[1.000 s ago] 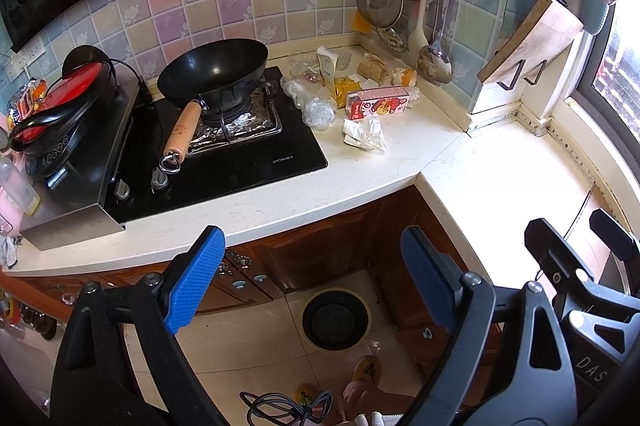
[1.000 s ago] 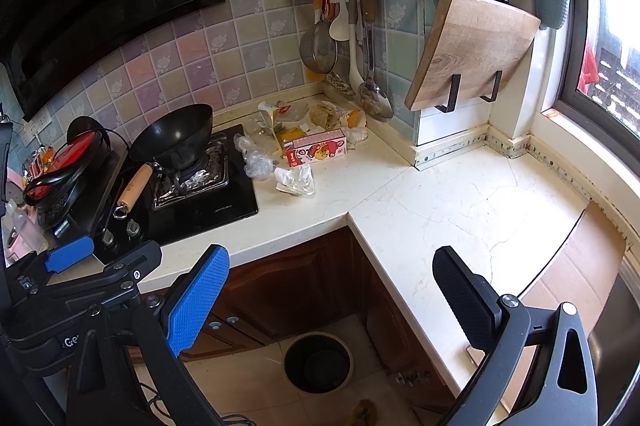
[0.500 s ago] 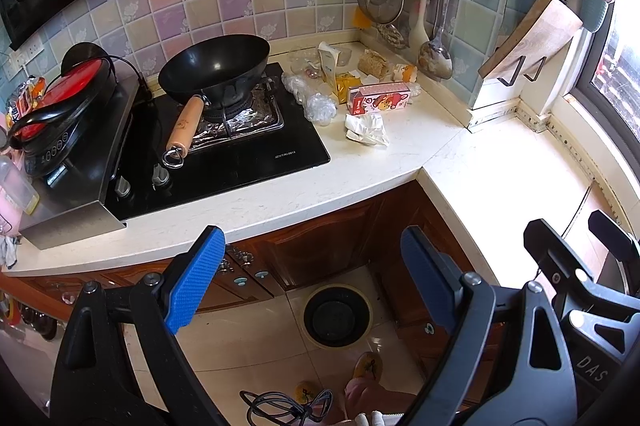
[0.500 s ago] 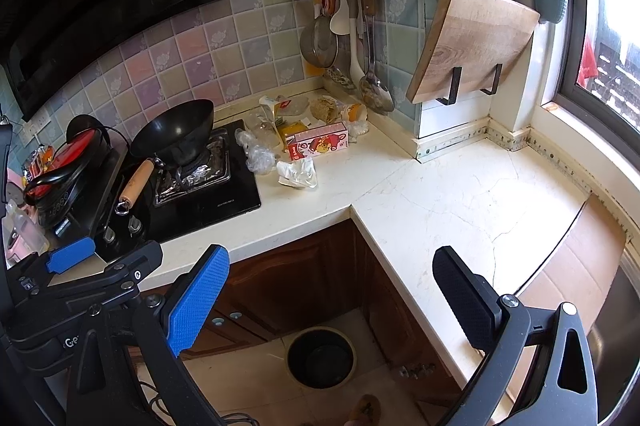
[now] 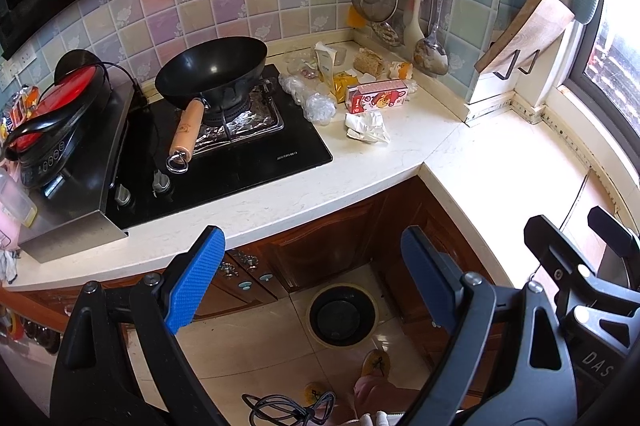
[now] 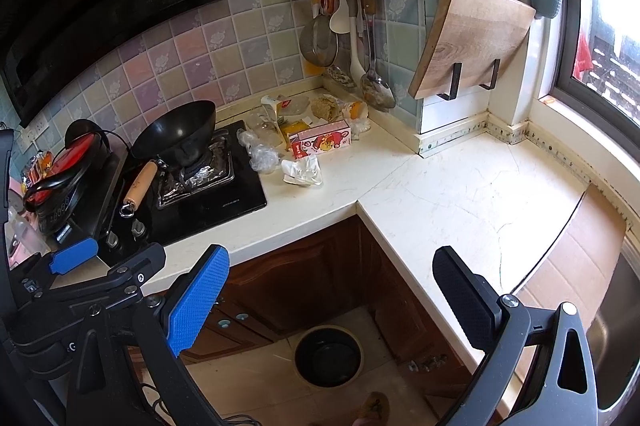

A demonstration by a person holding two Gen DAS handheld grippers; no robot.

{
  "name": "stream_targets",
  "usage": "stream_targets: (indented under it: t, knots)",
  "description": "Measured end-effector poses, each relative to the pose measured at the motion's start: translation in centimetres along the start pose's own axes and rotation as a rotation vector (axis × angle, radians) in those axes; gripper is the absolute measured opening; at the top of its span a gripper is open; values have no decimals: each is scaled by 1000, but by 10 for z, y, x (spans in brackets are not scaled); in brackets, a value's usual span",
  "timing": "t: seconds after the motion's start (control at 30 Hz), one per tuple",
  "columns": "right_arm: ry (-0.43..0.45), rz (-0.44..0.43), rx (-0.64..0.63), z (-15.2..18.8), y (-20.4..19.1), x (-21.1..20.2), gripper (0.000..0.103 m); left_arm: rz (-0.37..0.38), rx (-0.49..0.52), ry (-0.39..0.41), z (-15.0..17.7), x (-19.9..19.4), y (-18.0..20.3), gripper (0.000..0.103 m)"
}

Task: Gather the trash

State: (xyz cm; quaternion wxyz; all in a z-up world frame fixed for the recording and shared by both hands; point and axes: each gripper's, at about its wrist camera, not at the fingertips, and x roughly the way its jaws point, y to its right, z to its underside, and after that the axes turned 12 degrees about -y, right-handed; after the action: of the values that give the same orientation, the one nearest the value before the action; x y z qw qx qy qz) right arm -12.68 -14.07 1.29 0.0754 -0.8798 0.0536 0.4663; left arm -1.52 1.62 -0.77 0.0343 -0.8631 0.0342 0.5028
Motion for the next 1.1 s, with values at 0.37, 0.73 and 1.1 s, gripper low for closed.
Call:
stream_targets:
  t: [0.37,0.73,1.1]
  knots:
    - [-9,42,4,9,-26,-5,103,46,33,-5,-4,8,-18,89]
    - [-60,45,17,-6,-24,19,103,65,30,-38,-21,41,-30,89]
    - [-172,-90,-32,-112,3,129,100,50,-24,-103,-100,109,-13,89]
